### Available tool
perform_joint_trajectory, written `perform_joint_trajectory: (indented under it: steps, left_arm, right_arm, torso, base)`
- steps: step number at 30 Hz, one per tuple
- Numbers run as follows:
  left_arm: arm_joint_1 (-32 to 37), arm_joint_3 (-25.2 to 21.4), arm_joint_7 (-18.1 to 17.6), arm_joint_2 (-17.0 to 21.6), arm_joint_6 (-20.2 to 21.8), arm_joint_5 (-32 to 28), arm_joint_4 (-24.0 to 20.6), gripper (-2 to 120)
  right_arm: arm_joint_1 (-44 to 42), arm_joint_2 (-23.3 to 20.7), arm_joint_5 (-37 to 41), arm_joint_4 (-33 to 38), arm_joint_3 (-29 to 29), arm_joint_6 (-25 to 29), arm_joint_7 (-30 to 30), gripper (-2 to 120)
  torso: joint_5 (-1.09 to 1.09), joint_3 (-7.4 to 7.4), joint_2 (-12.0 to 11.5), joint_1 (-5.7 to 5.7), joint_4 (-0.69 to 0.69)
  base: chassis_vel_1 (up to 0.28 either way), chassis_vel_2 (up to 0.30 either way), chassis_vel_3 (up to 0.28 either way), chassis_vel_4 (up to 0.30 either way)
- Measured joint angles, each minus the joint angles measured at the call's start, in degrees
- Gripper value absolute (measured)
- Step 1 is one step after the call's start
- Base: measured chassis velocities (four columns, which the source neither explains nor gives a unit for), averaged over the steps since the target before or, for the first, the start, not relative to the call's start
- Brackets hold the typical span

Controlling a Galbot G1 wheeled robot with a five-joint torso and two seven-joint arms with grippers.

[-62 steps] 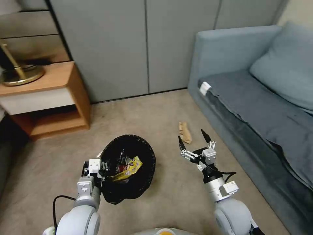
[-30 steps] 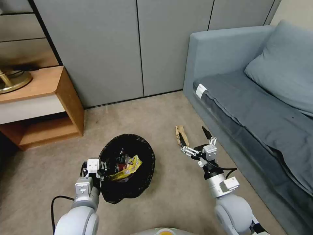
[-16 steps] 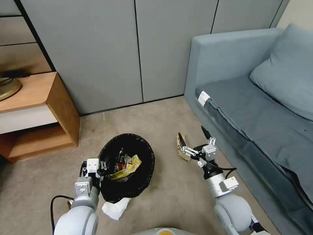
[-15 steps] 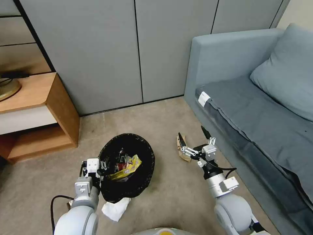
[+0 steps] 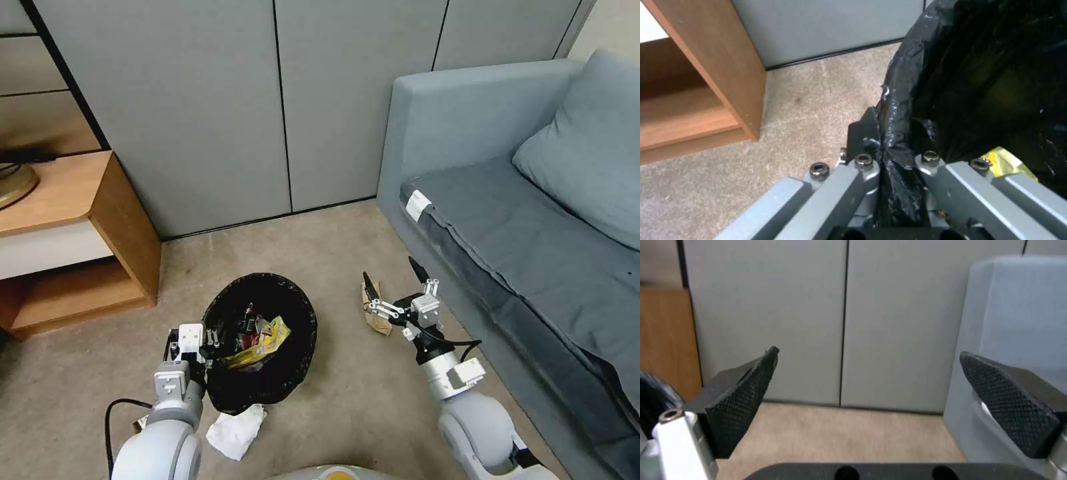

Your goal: Pick up the trash bin, then pick up the garbage from the floor and place it into the trash bin.

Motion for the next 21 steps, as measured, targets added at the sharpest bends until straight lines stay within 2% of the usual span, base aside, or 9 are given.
perform_joint_trajectory:
  steps: [5, 9, 10, 13, 14, 16, 21]
  left_arm:
    - [0.3, -0.1, 0.0, 0.0, 0.0, 0.1, 0.0, 1]
    - [0.7, -0.3, 0.1, -0.1, -0.2, 0.3, 0.2, 1]
    - [0.7, -0.3, 0.1, -0.1, -0.2, 0.3, 0.2, 1]
    - [0.7, -0.5, 0.1, -0.1, -0.2, 0.4, 0.3, 1]
    - [0.7, -0.5, 0.1, -0.1, -0.2, 0.4, 0.3, 1]
    - [0.7, -0.5, 0.1, -0.2, -0.2, 0.4, 0.5, 1]
    - [0.7, -0.6, 0.1, -0.2, -0.2, 0.4, 0.8, 1]
  right_arm:
    - [3.2, -1.2, 1.7, -4.2, -1.9, -3.8, 0.5, 100]
    - [8.3, -2.0, 4.3, -11.2, -4.9, -11.0, 0.3, 100]
    - [8.3, -2.0, 4.3, -11.2, -4.9, -11.0, 0.3, 100]
    - [12.7, -2.0, 7.2, -17.5, -7.5, -17.9, 0.0, 100]
    - [12.7, -2.0, 7.2, -17.5, -7.5, -17.9, 0.0, 100]
    - [15.6, -1.2, 7.7, -22.2, -8.4, -20.7, -0.7, 100]
    - [19.0, 0.7, 7.7, -28.8, -9.3, -21.6, -2.3, 100]
  torso:
    - [0.01, 0.0, 0.0, 0.0, 0.0]
    - [0.01, 0.0, 0.0, 0.0, 0.0]
    - [0.01, 0.0, 0.0, 0.0, 0.0]
    - [0.0, 0.0, 0.0, 0.0, 0.0]
    - [0.0, 0.0, 0.0, 0.0, 0.0]
    - [-0.01, 0.0, 0.0, 0.0, 0.0]
    - [0.0, 0.0, 0.0, 0.0, 0.01]
  base:
    - [0.0, 0.0, 0.0, 0.0]
    - [0.0, 0.0, 0.0, 0.0]
    - [0.0, 0.0, 0.0, 0.0]
    - [0.0, 0.0, 0.0, 0.0]
    - [0.0, 0.0, 0.0, 0.0]
    - [0.0, 0.0, 0.0, 0.0]
    - [0.0, 0.0, 0.0, 0.0]
